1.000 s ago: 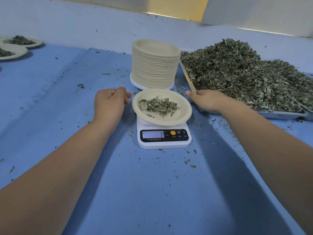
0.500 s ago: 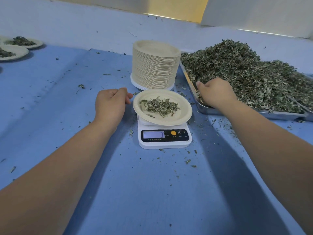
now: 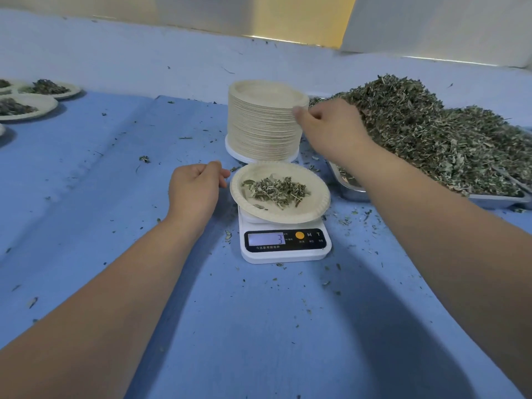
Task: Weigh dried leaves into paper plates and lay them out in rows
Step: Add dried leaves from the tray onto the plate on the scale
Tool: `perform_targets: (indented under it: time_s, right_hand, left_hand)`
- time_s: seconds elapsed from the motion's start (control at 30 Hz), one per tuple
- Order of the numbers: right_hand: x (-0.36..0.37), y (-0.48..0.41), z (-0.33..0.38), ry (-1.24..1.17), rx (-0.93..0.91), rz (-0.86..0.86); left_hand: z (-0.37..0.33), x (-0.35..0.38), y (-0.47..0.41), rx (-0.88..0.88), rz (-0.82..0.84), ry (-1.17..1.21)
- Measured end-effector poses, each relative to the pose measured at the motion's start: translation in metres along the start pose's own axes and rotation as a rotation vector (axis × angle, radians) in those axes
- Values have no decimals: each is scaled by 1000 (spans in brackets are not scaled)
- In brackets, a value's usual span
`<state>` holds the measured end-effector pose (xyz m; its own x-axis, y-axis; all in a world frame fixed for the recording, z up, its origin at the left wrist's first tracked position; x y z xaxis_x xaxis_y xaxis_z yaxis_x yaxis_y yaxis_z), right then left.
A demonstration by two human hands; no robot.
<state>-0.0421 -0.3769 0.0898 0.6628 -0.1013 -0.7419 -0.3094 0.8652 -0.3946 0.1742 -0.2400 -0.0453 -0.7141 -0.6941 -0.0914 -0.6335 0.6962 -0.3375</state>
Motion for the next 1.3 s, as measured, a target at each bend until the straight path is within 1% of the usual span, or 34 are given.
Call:
perform_targets:
  time_s: [0.1, 0.17, 0.23, 0.33, 0.5, 0.57, 0.63, 0.73, 0.83, 0.87, 1.0, 1.3]
  right_hand:
    - [30, 15, 33, 48, -72, 123]
    - [54, 28, 40, 156, -111, 234]
    - [66, 38, 42, 212, -157, 290]
    - [58, 40, 41, 140, -179, 236]
    - [26, 37, 10, 0, -127, 36]
    - [18, 36, -14, 88, -82, -28]
    - [15, 34, -45, 196, -4, -52]
    - [11, 34, -94, 277, 158, -48]
    - [21, 36, -123, 514, 264, 60]
    - [23, 36, -125, 550, 269, 70]
    - [21, 35, -123, 558, 238, 21]
    - [21, 38, -122, 557, 186, -22]
  left_hand:
    - [-1, -1, 1, -5, 1, -5]
    - [-2, -2, 2, -13, -7, 0]
    - [-2, -1, 1, -20, -4, -2]
    - [-2, 0, 1, -26, 8, -14]
    - [-1, 0, 1, -28, 13, -10]
    - [0, 1, 1, -32, 15, -7]
    - [0, 2, 1, -30, 22, -8]
    - [1, 4, 0, -22, 31, -16]
    - [2, 5, 0, -27, 36, -28]
    - [2, 5, 0, -31, 39, -40]
    - [-1, 4, 3, -28, 49, -111]
    - [-2, 4, 4, -35, 56, -123]
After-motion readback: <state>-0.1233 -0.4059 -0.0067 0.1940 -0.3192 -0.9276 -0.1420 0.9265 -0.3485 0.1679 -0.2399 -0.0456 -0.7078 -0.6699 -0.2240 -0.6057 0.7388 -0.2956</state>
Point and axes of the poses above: each hand's wrist, its own y-axis away from the middle knuckle, its own x-axis out of the palm, z = x × y, the point moved 10 cm from there along -y, towards the middle knuckle, and after that the axes turned 10 degrees about x, right-handed, at the moved point
